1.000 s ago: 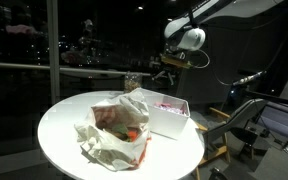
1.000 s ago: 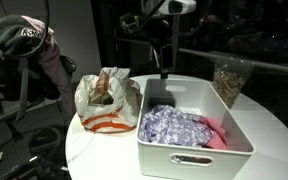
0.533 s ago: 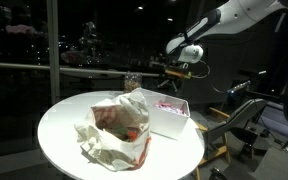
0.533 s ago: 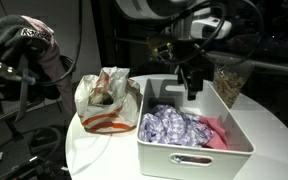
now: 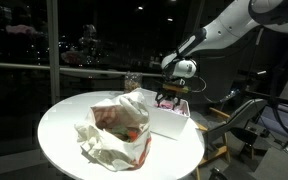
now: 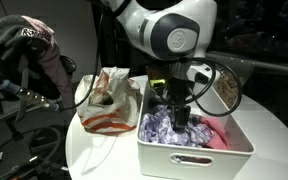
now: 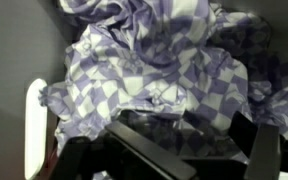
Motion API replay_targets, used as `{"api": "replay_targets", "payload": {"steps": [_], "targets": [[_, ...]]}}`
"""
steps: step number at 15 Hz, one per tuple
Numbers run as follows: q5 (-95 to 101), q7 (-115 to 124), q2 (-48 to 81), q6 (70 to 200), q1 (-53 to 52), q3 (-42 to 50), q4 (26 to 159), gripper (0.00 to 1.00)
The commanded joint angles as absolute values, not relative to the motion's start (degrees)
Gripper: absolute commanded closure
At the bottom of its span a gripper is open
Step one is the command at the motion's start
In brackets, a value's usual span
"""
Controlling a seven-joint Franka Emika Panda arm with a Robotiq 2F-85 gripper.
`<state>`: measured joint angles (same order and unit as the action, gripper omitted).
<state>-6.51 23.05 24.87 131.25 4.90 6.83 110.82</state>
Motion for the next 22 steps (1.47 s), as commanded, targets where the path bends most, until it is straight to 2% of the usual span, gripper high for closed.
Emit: {"api": "replay_targets", "payload": {"steps": [1, 5, 6, 7, 8, 14, 17, 22], "targets": [[-6.4, 21.6, 25.1, 131.5, 4.3, 7.1, 112.5, 0.0], [-6.4, 19.3, 28.0, 130.9, 4.8, 6.7, 111.2, 0.0], [-6.1, 18.1, 28.8, 131.9, 4.8, 6.6, 111.3, 0.25], [-5.5, 17.1, 29.4, 132.7, 4.8, 6.7, 111.2, 0.25], [-4.9, 16.4, 29.8, 133.4, 4.6, 6.9, 111.2, 0.32], [-5.8, 14.8, 29.4, 134.0, 4.7, 6.5, 112.0, 0.8], [-5.8, 15.9, 26.7, 133.1, 4.2, 6.6, 113.2, 1.0], [-5.5, 16.3, 15.9, 133.5, 3.3, 6.6, 117.0, 0.99]]}}
